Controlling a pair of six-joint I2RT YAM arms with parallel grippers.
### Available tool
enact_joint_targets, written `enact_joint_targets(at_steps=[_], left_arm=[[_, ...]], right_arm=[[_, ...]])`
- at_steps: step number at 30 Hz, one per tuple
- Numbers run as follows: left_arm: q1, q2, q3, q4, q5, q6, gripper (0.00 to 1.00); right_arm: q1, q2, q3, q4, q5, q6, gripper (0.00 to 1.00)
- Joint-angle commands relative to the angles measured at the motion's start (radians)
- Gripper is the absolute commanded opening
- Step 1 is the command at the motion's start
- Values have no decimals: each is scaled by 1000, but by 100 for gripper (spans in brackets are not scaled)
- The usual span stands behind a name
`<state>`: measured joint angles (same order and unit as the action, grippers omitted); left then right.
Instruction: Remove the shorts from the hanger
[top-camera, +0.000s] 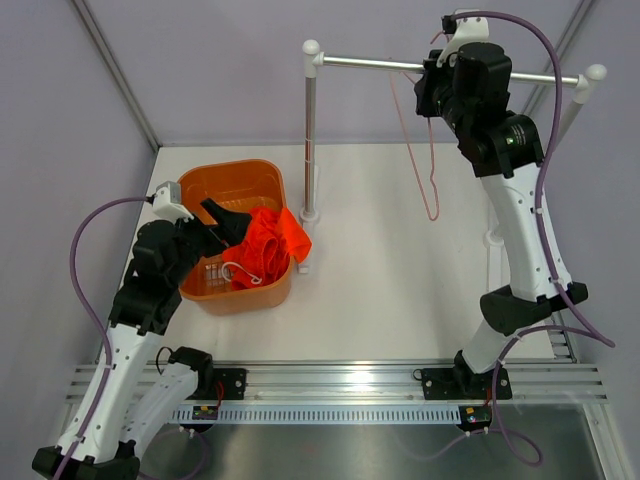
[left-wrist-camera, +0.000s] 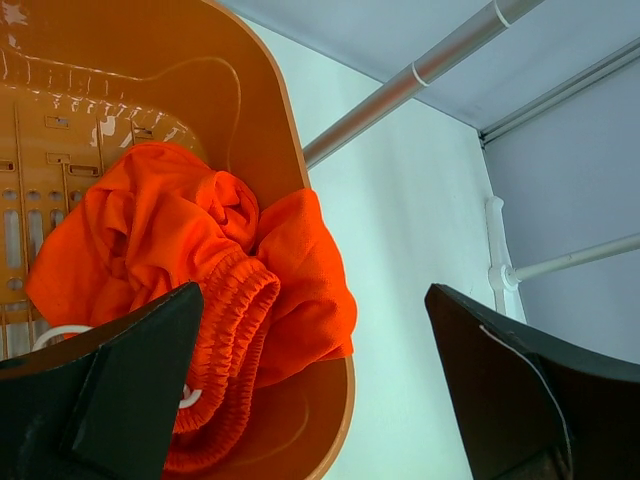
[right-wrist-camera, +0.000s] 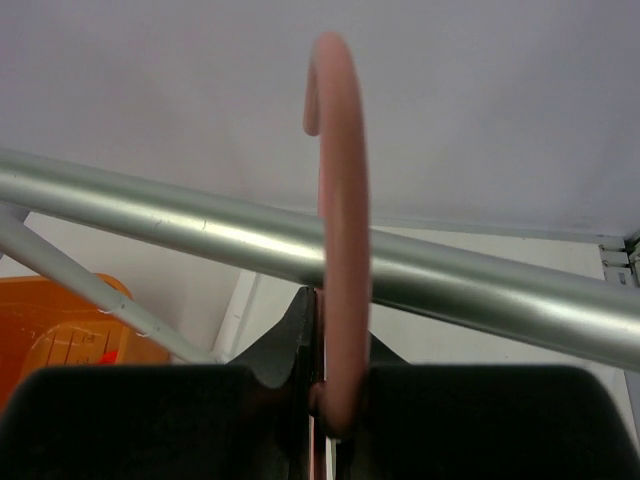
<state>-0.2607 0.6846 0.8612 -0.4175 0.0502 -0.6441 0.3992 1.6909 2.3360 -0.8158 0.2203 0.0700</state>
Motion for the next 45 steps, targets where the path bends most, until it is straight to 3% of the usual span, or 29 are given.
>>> enact_joint_targets(at_steps=[1, 9, 23, 27, 29, 31, 32, 34, 36, 45], left_arm=[[-2, -10, -7, 26, 23, 29, 99], [-2, -5, -7, 28, 28, 38, 99], [-2, -2, -16, 31, 36, 34, 99], [-2, 0, -16, 31, 39, 32, 99], [-2, 0, -16, 32, 40, 34, 99], [-2, -2, -17, 32, 43, 34, 99], [-2, -2, -19, 31, 45, 32, 99], [-2, -5, -24, 32, 45, 35, 99], [-2, -5, -24, 29, 45, 41, 99], [-2, 7, 1, -3, 51, 83, 99]], right_arm=[[-14, 44, 81, -37, -42, 5, 0], [-20, 81, 22, -36, -56, 28, 0], [-22, 0, -178, 23, -49, 56, 0], [-22, -33, -205, 38, -44, 60, 14], [-22, -53, -208, 44, -45, 56, 29], [-20, -68, -207, 56, -50, 44, 46], [-20, -72, -208, 60, -50, 39, 63], [-20, -92, -211, 67, -39, 39, 76], [-20, -109, -216, 72, -38, 39, 99], [-22, -334, -380, 89, 11, 93, 100]])
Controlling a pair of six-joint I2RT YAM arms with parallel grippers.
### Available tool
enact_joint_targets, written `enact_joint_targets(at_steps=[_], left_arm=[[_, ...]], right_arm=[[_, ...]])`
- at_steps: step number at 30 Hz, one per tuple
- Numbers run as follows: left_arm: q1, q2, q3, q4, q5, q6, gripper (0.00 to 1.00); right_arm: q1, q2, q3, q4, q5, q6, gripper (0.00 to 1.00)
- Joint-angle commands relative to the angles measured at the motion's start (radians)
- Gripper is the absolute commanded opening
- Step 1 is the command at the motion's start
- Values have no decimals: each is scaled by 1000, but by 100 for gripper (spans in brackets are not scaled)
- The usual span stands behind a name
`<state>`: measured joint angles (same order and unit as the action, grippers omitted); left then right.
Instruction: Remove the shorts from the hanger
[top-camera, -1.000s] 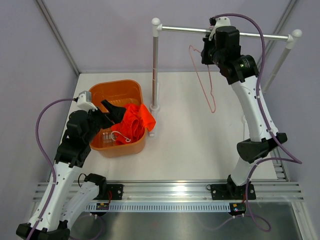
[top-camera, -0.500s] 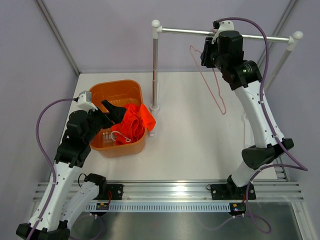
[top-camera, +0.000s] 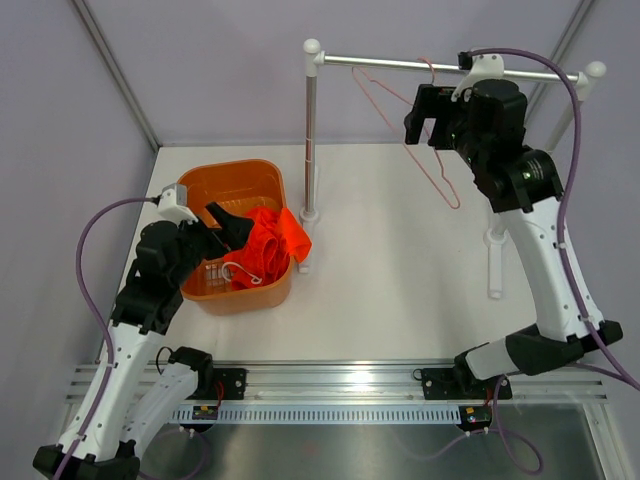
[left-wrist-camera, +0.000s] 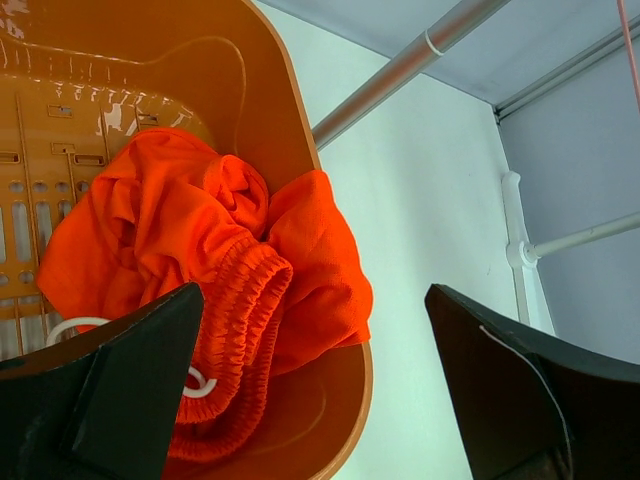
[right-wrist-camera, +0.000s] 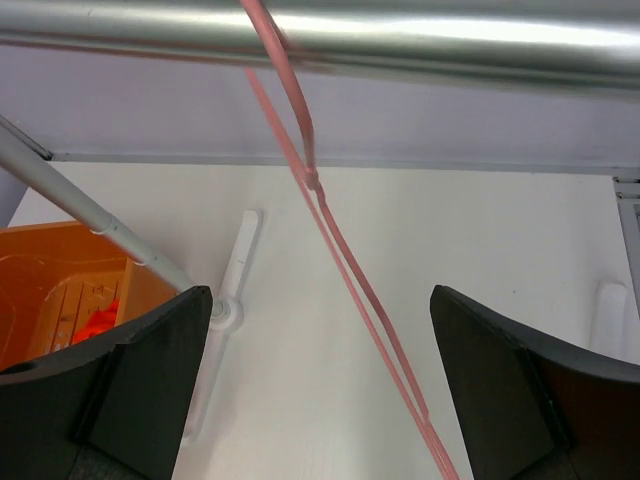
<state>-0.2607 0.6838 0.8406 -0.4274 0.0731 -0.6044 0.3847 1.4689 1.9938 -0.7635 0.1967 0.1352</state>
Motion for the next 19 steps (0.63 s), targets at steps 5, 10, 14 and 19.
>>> enact_joint_targets(at_steps=[5, 10, 14, 19], left_arm=[[-2, 17, 63, -46, 82, 100, 99], [-2, 13, 91, -111, 123, 184, 99], [-2, 2, 97, -132, 123, 242, 99], [-2, 0, 75, -136, 122, 293, 99]], right_arm=[[-6, -289, -258, 59, 52, 90, 99], [-7, -527, -554, 127, 50, 135, 99], [-7, -668, -722, 174, 15, 145, 100], [-6, -757, -825, 156, 46, 155, 100]])
